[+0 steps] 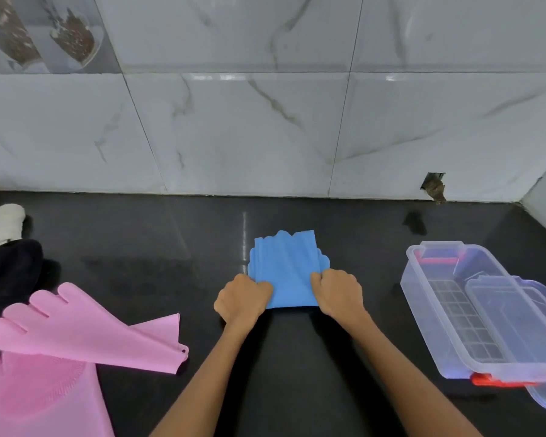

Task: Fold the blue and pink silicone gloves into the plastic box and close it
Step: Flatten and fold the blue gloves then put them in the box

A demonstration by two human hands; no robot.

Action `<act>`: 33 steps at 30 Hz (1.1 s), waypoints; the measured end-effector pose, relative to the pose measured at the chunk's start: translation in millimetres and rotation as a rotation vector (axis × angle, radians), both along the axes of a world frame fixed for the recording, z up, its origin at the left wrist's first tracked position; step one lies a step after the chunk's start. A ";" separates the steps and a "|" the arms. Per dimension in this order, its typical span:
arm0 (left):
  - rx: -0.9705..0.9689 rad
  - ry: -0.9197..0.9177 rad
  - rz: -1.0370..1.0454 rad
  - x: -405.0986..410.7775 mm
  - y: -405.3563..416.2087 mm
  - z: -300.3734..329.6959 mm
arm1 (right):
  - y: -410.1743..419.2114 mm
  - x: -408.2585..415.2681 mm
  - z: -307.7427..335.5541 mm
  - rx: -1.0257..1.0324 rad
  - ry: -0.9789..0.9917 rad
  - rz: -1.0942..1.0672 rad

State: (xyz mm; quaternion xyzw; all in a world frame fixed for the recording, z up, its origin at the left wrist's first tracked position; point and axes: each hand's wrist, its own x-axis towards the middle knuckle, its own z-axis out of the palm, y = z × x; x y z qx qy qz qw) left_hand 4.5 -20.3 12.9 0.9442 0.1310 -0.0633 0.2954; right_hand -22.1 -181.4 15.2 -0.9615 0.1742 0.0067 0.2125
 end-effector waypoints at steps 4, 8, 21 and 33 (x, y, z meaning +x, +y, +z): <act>0.028 -0.006 0.040 0.7 -3.7 -2.6 | 5.3 1.2 -5.8 -0.024 -0.034 -0.083; 0.024 -0.078 0.087 -6.5 -5.9 -3.4 | 10.2 -2.6 -11.4 0.006 -0.071 -0.141; 0.308 -0.194 0.003 -19.0 -16.7 -11.2 | 34.5 -8.0 -37.8 -0.006 -0.246 -0.213; -0.582 -0.167 -0.031 -3.3 -7.7 -10.9 | 16.9 15.7 -11.8 0.396 -0.105 -0.098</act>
